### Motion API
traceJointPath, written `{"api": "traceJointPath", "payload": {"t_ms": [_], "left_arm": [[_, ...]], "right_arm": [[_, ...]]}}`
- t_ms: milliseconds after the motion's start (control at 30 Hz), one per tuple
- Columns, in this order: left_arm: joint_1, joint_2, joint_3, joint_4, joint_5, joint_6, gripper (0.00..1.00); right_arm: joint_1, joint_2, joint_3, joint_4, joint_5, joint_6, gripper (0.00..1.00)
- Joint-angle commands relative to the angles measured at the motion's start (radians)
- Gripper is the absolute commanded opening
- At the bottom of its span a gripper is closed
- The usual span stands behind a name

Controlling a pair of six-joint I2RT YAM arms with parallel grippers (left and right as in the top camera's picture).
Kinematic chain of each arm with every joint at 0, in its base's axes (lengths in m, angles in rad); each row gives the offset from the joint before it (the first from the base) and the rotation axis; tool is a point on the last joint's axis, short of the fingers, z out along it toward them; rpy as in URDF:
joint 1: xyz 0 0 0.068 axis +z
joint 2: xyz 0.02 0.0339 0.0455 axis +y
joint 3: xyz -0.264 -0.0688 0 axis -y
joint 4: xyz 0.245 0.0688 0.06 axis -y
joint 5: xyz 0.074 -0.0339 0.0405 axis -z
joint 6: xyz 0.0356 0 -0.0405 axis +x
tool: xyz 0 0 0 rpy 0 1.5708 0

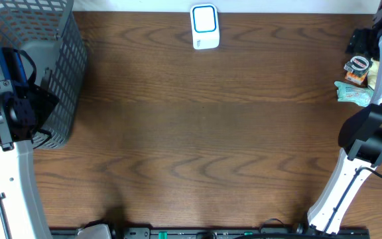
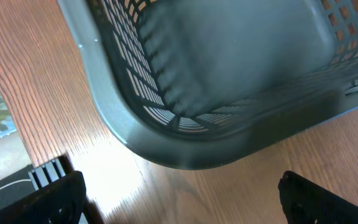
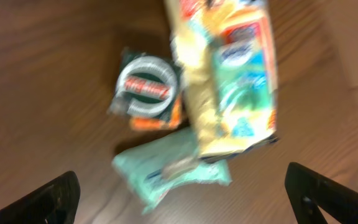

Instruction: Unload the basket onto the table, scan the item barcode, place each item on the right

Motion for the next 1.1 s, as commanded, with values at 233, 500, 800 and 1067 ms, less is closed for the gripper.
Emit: {"api": "traceJointPath", "payload": {"t_ms": [233,500,800,1067], "left_arm": [[0.005,-0.007,-0.002,-0.002,-0.010,-0.009,0.98],[0.005,-0.007,-0.002,-0.002,-0.010,-0.009,0.98],[0.005,-0.007,-0.002,-0.002,-0.010,-0.009,0.98],[0.005,-0.007,-0.002,-0.002,-0.010,-0.009,0.98]], "right_arm": [[0.045,-0.325,-0.003,-0.301,-0.352,0.104,0.99],[0.175,-0.586,-0.065,-0.426,-0.402,0.072,0.90],[0.489,-0.943,-0.453,-0.379,-0.275,0.118,0.99],[0.660,-1.202,-0.810,-0.343,-0.293,0.128,0.99]]}}
